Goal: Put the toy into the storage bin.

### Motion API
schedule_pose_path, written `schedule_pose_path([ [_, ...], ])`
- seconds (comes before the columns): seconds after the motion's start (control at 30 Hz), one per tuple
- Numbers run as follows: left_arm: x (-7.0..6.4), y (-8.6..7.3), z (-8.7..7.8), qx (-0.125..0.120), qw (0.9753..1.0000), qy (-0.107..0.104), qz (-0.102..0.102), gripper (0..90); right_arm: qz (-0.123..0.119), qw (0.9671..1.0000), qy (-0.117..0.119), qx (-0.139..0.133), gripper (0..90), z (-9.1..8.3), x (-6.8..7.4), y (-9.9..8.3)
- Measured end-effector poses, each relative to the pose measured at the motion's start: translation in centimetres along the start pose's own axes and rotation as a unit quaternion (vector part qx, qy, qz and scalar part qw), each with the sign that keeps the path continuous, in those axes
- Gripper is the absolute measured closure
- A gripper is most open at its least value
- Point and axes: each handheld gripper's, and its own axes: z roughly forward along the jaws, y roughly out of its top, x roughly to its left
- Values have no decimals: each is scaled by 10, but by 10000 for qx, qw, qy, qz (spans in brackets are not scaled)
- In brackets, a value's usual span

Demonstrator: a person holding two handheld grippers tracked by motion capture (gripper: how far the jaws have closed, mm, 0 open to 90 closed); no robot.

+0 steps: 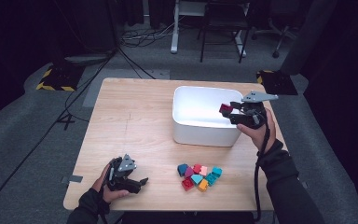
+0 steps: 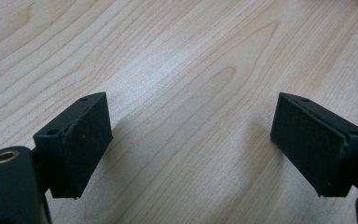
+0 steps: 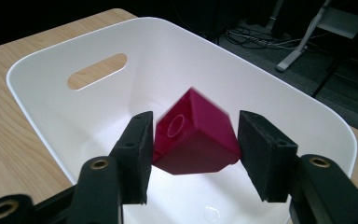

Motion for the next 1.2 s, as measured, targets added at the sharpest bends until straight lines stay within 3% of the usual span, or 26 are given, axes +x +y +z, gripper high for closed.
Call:
schedule_pose_path([
  [0.4,0,0,0,1,10000,-1,0,127,-17,10000,21,-42,434,-4,3,-5],
  [0.6,0,0,0,-4,10000,-4,-5,127,-159,9998,50,-108,420,-16,8,-7],
  [0.67,0,0,0,-1,10000,11,16,127,-311,9994,70,-117,407,-25,14,-9],
  [0.93,0,0,0,-5,10000,-2,-3,127,-447,9983,183,-315,390,-49,24,-17],
  [1.2,0,0,-1,6,10000,30,23,127,-605,9969,300,-394,380,-64,40,-39],
])
